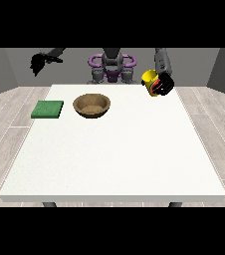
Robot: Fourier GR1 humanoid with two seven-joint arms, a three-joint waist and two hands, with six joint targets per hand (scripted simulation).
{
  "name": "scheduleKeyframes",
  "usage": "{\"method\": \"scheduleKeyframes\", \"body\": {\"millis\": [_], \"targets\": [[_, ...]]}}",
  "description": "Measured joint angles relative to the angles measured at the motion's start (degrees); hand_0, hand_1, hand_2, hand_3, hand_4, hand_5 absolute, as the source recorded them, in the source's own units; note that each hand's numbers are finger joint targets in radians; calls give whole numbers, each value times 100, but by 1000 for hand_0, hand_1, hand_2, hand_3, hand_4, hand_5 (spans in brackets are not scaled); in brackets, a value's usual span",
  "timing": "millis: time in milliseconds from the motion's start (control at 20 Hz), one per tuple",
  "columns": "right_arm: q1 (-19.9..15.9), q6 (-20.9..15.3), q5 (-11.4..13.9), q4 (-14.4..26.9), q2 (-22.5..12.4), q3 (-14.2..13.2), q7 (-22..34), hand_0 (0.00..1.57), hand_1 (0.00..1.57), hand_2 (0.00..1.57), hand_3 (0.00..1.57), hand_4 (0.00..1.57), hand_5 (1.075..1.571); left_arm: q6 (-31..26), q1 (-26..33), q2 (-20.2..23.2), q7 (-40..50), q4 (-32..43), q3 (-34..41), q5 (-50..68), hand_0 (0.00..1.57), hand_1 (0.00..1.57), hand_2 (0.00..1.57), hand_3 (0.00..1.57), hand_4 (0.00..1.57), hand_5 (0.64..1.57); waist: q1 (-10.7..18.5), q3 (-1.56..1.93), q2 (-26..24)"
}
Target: Pick the cup and pour the ball into the bowl, then pick the bowl and place it on the pad
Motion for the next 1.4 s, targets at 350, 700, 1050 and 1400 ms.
{"method": "scheduleKeyframes", "body": {"millis": [350,700,1050,1400], "targets": [[-150,75,-37,442,-108,-131,-85,0,0,0,0,0,1568,11,-583,87,1356,-211,-464,-763,1473,1473,1571,1571,1571,1278,106,-13,-127],[-234,225,11,844,-177,-148,-290,0,0,0,0,0,1570,357,-1130,-231,2796,-264,-1167,-1940,1498,1498,1571,1571,1523,1241,27,-12,-241],[-286,363,24,1158,-262,-169,-363,0,0,0,0,0,1571,331,-1795,-477,4112,-75,-2169,-3536,1538,1538,1571,1571,1485,1334,-44,-9,-464],[-347,468,38,1303,-303,-150,-412,0,0,0,0,0,1571,-232,-2140,-967,4872,233,-3346,-5048,1494,1494,1571,1571,1571,1019,-200,-8,-532]]}}
